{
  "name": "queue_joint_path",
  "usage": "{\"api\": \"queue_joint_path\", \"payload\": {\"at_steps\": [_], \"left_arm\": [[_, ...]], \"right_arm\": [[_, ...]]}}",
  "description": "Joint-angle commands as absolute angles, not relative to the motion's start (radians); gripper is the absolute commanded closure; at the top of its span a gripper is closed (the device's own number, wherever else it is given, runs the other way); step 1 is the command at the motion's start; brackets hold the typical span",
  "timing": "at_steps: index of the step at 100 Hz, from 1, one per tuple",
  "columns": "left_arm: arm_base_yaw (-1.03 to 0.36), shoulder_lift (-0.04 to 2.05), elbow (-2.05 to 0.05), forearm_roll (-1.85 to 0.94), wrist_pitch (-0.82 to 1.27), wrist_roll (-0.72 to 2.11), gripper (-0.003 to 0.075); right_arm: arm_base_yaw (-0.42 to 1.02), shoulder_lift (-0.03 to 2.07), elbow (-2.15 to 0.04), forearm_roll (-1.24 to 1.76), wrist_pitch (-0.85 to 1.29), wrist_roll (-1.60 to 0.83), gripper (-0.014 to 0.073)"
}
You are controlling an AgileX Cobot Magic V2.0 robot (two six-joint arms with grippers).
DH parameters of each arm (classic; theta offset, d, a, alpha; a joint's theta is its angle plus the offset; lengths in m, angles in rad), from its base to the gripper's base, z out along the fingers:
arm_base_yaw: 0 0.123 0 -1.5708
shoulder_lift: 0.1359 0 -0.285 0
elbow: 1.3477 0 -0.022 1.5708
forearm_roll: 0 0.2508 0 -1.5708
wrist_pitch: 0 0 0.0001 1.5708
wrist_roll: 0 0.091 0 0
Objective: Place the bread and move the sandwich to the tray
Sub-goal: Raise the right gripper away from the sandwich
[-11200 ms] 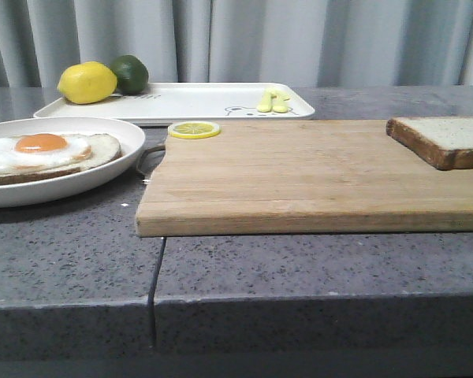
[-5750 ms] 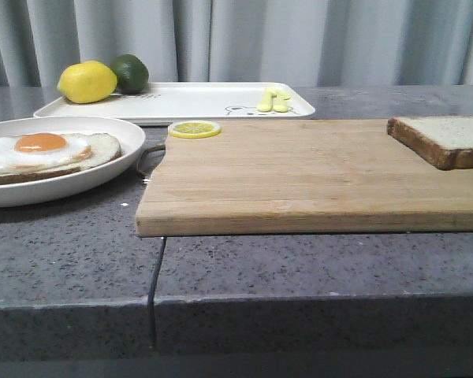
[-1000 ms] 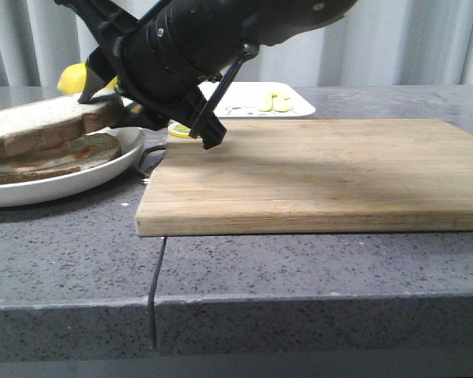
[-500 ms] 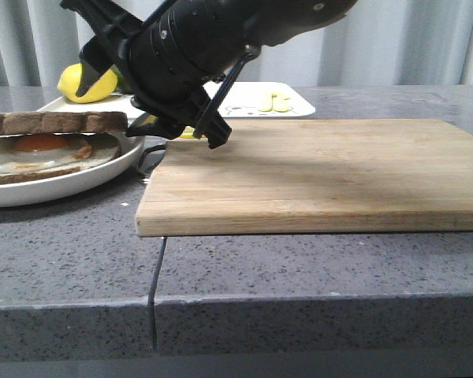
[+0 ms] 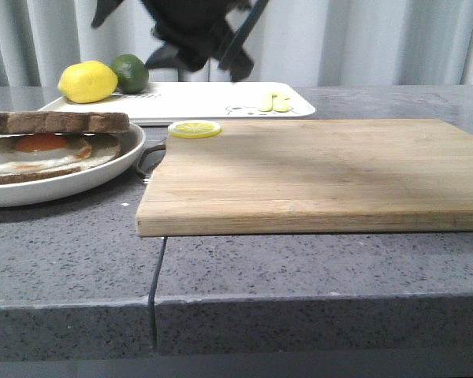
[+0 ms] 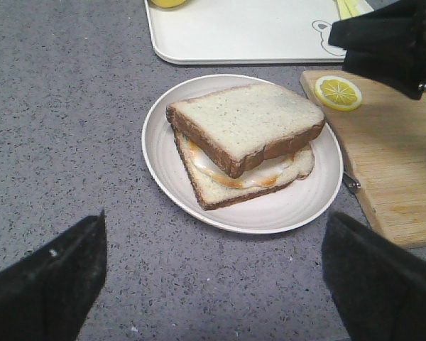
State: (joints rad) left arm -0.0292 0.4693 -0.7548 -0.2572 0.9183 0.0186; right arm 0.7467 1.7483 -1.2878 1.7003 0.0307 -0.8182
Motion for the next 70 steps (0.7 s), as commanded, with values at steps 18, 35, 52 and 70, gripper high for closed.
{"api": "queue_joint_path", "payload": {"at_steps": [18,35,52,70], "left_arm": [[-0.028,0.483,-0.789,-0.273,0.856,0.019,0.0146],[-0.028,0.483,-0.789,-0.273,0.856,0.019,0.0146],[-0.028,0.483,-0.789,-0.273,0.856,0.019,0.0146],[-0.028,0.483,-0.789,-0.273,0.856,0.019,0.0146]], "right_arm": [[0.68,1.545,-1.304,1.328,0.094,-0.81,0.0144],[0.6,1.401,-1.204,1.051,0.109,-0.665,0.0144],[0.508,1.215,-1.077,0.752,0.114,-0.442,0.0144],[0.418,1.018,-0.937,0.428,0.13,-0.215,0.0144]]}}
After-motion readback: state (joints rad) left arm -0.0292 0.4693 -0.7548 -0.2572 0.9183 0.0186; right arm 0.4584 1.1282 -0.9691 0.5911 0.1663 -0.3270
